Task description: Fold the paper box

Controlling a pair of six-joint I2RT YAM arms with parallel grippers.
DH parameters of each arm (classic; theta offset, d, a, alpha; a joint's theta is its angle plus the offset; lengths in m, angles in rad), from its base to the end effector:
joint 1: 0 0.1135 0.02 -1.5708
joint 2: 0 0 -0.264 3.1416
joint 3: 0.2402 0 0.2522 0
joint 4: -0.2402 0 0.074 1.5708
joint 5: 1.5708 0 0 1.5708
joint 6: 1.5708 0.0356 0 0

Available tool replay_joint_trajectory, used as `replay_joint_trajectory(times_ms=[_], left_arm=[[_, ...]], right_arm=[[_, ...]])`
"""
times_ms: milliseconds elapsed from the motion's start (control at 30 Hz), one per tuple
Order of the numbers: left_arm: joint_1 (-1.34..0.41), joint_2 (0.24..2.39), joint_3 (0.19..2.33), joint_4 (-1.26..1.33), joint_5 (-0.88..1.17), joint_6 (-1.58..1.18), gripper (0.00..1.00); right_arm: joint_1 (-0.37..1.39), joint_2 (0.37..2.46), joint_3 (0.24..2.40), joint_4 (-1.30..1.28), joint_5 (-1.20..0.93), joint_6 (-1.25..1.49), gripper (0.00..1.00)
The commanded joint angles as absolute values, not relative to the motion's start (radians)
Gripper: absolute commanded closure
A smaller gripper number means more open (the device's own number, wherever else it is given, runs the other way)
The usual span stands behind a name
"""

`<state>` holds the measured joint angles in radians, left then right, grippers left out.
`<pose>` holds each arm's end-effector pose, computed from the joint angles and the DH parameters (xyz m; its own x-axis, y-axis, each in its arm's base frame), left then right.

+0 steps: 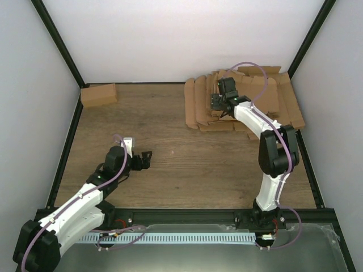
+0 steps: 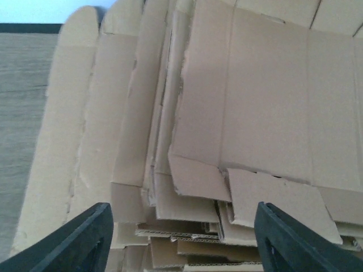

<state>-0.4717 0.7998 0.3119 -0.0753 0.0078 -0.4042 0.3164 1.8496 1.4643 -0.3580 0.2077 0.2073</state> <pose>0.1542 -0.0790 0.1825 -0.6183 -0.1261 -0.7758 0.2361 0.9116 -0.3364 0.4037 0.1244 0.2572 -0.6623 -0.0049 -0.7492 -0.0244 0.9996 0.0150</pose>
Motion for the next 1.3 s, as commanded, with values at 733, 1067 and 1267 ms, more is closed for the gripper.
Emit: replay_joint_trajectory(times_ms=[733, 1067, 1267], left_arm=[[-0.475, 0.805, 0.307, -0.059, -0.009, -0.401, 0.0], [-0.475, 0.806, 0.307, -0.058, -0.009, -0.402, 0.0], [-0.475, 0.808, 0.307, -0.057, -0.009, -0.402, 0.0]], right_arm=[[0.315, 2.174, 1.894, -0.689, 0.324, -0.047, 0.6], [0.316, 2.232, 1.922, -0.697, 0.428, -0.087, 0.73], [0.315, 2.256, 1.937, -0.653, 0.477, -0.145, 0.82]])
